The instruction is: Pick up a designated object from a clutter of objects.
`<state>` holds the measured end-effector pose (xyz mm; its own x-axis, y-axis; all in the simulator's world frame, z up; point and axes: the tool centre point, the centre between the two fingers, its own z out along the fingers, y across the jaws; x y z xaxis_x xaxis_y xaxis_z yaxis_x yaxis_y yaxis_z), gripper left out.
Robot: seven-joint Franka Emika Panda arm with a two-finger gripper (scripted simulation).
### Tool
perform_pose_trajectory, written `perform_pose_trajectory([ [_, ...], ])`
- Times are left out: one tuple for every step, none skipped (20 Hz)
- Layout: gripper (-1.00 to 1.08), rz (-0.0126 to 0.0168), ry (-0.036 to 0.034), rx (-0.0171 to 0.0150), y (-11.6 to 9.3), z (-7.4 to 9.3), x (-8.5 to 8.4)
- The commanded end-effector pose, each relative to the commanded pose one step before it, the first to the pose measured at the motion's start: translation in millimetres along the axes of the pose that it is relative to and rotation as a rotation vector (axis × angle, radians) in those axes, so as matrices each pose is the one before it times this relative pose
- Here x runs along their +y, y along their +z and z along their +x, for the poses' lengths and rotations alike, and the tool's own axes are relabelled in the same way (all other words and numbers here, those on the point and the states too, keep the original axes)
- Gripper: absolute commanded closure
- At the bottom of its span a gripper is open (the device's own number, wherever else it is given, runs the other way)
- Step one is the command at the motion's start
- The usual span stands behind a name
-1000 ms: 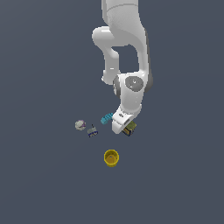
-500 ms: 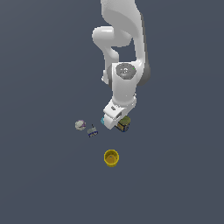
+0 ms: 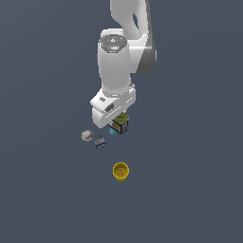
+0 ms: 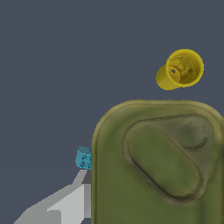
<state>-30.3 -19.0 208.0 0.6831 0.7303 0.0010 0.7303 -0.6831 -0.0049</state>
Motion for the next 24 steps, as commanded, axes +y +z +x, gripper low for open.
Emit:
perform_pose_trajectory([
  [1.08,-0.00176,-0.00073,0.00317,-26.86,-11.63,12.75],
  [1.08,0.00000,0.00000,0.00000,-9.82,-4.62,5.00],
  [1.08,0.00000,0.00000,0.00000,-9.80,-4.62,5.02],
  [1.08,0.00000,0.00000,0.00000,-9.79,-4.62,5.04],
  [1.08,0.00000,0.00000,0.00000,-9.79,-4.62,5.07],
  [1.08,0.00000,0.00000,0.00000,-9.79,-4.62,5.10],
  [1.08,0.00000,0.00000,0.00000,-9.79,-4.62,5.14],
  [1.08,0.00000,0.00000,0.00000,-9.79,-4.62,5.18],
  [1.08,-0.00052,0.00068,-0.00047,-9.88,-4.76,5.26],
  [1.08,0.00000,0.00000,0.00000,-9.79,-4.60,5.27],
  [1.08,-0.00034,0.00026,-0.00054,-9.78,-4.53,5.28],
  [1.08,0.00000,0.00000,0.00000,-9.49,-4.44,5.21],
  [1.08,-0.00035,0.00029,-0.00052,-9.00,-4.14,4.94],
  [1.08,0.00000,0.00000,0.00000,-8.47,-3.93,4.75],
  [1.08,-0.00035,0.00027,-0.00053,-7.98,-3.61,4.46],
  [1.08,0.00000,0.00000,0.00000,-7.45,-3.42,4.26],
  [1.08,-0.00035,0.00026,-0.00054,-6.96,-3.09,3.93],
  [1.08,0.00000,0.00000,0.00000,-6.43,-2.93,3.74],
  [1.08,-0.00036,0.00024,-0.00054,-5.99,-2.59,3.43],
  [1.08,0.00000,0.00000,0.00000,-5.46,-2.43,3.26],
  [1.08,-0.00037,0.00021,-0.00054,-5.01,-2.07,2.91],
  [1.08,0.00000,0.00000,0.00000,-4.54,-1.97,2.78],
  [1.08,0.00000,0.00000,0.00000,-4.13,-1.78,2.55],
  [1.08,0.00000,0.00000,0.00000,-3.73,-1.60,2.32],
])
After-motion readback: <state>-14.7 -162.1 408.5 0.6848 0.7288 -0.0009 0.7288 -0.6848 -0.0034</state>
